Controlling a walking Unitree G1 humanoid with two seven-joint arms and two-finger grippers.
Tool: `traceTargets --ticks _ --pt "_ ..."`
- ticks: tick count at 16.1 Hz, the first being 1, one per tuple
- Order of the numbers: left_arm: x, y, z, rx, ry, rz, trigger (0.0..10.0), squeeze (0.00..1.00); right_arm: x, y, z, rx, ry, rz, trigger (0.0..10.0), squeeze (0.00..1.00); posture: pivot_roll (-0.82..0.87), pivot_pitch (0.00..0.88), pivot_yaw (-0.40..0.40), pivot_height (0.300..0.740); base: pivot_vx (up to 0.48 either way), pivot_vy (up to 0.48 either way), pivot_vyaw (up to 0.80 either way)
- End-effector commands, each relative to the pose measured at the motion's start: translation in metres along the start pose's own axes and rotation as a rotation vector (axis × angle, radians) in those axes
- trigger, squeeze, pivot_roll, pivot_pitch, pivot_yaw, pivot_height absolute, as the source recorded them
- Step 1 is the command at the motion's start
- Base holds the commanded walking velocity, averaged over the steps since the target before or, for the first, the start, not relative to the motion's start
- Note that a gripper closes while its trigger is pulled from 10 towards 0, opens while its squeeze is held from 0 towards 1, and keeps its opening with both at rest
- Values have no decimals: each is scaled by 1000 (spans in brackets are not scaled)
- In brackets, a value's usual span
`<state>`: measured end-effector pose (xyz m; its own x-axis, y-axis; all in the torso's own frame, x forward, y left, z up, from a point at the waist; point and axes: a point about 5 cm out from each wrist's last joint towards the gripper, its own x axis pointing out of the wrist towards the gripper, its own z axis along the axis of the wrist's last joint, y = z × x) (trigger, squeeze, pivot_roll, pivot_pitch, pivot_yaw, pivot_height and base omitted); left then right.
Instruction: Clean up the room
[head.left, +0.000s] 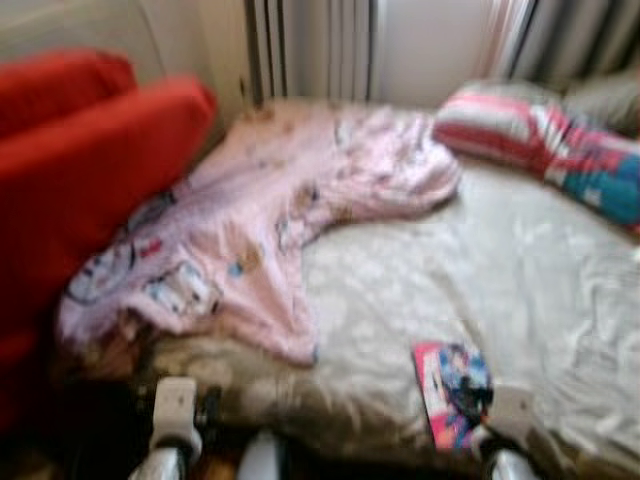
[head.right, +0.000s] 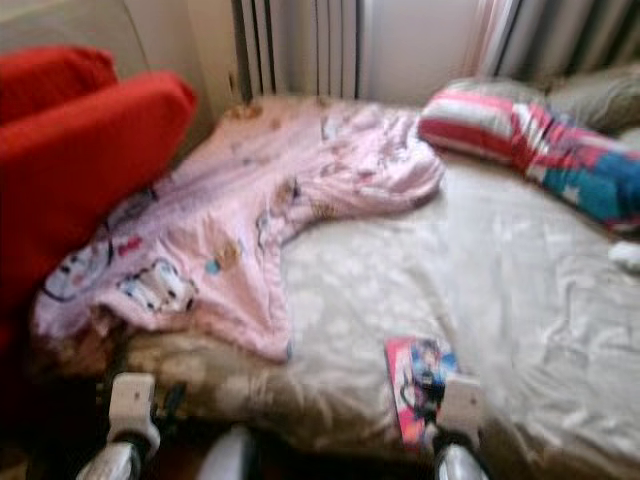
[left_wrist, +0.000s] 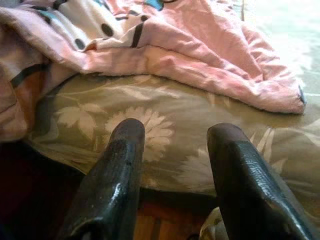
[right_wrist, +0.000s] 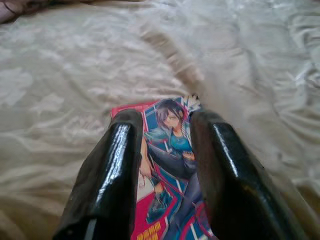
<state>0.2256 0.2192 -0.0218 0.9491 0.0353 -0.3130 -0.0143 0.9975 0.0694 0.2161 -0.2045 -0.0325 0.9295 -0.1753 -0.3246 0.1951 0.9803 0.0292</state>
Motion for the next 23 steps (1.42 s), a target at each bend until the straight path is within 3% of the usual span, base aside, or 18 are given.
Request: traceTargets --ticks 1,6,10,18,23 --pt "3 -2 4 4 -10 -14 10000 0 -1 -1 -1 -5 10 -1 10000 0 58 66 -2 651 0 0 0" --pt "4 -3 5 3 -10 -24 10000 0 -1 -4 -4 -15 32 -11 10000 0 59 83 -1 651 0 0 0" --pt "4 -3 5 7 -7 -26 10000 0 -4 -5 -6 -13 29 -25 10000 0 67 85 3 626 0 0 0" --pt "5 -5 6 26 -9 -42 10000 0 -4 2 -12 -29 80 -21 10000 0 70 83 20 621 0 0 0" --pt "7 -5 9 33 -14 -43 10000 0 -3 2 -9 -22 51 -28 10000 0 74 95 21 606 0 0 0"
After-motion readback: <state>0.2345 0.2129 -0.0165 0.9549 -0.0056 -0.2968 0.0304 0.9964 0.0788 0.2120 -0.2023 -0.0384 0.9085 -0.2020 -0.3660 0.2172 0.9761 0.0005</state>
